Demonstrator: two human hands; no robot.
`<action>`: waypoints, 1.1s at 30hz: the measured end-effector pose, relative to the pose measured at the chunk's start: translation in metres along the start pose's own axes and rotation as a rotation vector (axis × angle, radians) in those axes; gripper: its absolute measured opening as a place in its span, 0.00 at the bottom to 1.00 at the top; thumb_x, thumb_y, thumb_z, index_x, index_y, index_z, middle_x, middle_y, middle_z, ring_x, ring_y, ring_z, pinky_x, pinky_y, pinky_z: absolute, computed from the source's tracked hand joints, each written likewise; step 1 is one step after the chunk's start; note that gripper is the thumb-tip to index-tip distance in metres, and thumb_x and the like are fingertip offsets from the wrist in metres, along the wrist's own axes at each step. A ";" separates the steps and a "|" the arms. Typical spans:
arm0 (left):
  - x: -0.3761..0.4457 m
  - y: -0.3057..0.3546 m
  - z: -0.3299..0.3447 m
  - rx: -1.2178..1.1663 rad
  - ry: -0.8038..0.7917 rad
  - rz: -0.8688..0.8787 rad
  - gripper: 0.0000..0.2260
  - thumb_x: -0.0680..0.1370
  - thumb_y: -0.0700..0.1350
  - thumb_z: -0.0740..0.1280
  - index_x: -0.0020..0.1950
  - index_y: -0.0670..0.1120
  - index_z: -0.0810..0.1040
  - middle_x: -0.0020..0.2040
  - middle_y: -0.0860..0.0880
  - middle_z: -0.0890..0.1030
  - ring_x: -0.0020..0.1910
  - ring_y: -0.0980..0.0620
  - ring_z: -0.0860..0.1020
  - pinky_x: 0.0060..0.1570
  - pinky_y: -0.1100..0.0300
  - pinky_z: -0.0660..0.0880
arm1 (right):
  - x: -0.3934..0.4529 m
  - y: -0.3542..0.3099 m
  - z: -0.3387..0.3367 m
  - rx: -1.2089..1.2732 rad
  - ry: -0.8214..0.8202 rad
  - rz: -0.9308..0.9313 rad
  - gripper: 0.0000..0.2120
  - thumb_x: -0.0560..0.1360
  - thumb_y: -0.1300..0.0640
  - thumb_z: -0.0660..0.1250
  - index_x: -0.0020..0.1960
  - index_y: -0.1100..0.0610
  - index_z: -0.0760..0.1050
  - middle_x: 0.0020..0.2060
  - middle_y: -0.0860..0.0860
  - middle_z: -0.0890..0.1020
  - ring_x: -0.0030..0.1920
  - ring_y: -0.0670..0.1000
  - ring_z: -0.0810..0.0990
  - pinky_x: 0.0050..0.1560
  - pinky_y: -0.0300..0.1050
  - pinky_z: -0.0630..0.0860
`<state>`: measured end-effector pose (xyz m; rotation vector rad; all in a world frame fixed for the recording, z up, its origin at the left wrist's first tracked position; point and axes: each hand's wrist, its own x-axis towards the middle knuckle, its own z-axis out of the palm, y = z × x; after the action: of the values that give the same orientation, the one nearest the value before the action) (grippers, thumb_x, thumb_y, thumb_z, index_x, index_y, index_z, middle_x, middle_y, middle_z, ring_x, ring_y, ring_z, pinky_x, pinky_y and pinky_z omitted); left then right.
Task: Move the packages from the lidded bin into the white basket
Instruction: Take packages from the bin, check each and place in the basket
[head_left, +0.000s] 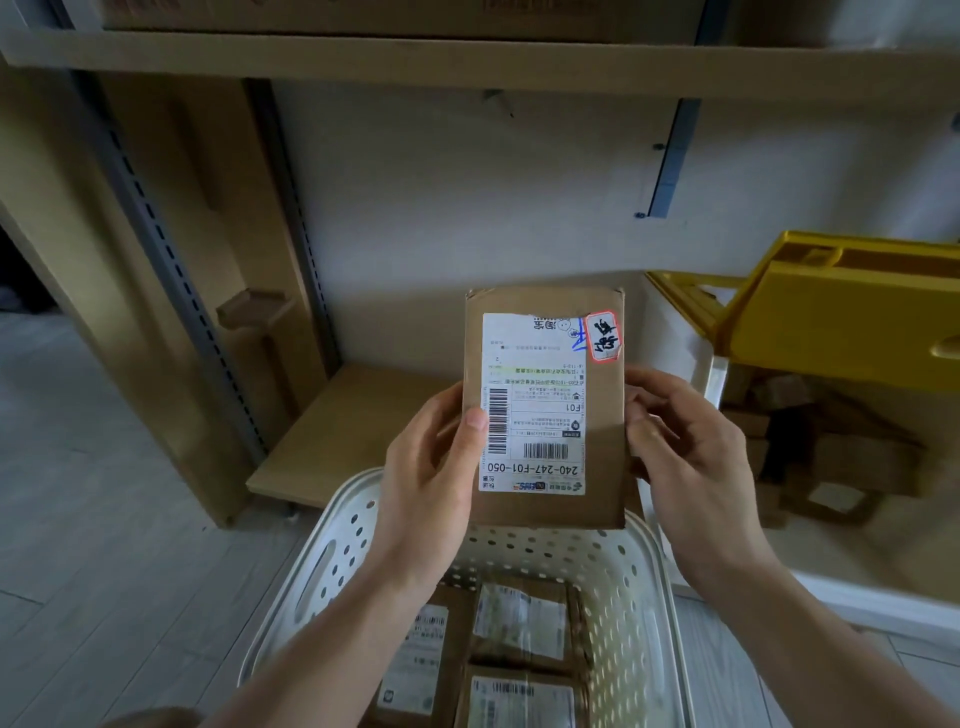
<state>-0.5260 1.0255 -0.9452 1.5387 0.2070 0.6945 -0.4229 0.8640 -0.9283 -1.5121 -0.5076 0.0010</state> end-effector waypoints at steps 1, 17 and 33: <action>0.000 0.000 0.000 0.003 0.003 0.000 0.18 0.78 0.52 0.63 0.67 0.50 0.77 0.57 0.59 0.86 0.58 0.60 0.83 0.49 0.70 0.79 | 0.000 0.000 0.000 0.000 -0.008 0.001 0.13 0.82 0.65 0.63 0.58 0.51 0.81 0.48 0.48 0.87 0.50 0.52 0.86 0.53 0.59 0.84; -0.001 0.002 -0.007 0.106 0.013 0.004 0.16 0.79 0.55 0.60 0.65 0.57 0.77 0.58 0.61 0.85 0.60 0.60 0.82 0.56 0.60 0.81 | -0.002 0.002 -0.003 0.041 -0.145 0.024 0.24 0.79 0.57 0.67 0.73 0.46 0.70 0.63 0.44 0.81 0.59 0.52 0.83 0.53 0.50 0.83; 0.007 0.019 -0.023 0.079 -0.148 -0.154 0.18 0.77 0.49 0.69 0.67 0.52 0.78 0.58 0.53 0.86 0.59 0.53 0.84 0.59 0.49 0.82 | -0.003 0.002 -0.003 0.076 -0.317 0.025 0.49 0.70 0.65 0.66 0.78 0.30 0.49 0.66 0.39 0.76 0.61 0.52 0.82 0.52 0.49 0.83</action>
<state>-0.5384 1.0465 -0.9269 1.6238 0.2412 0.4537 -0.4240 0.8606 -0.9314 -1.4506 -0.7327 0.2800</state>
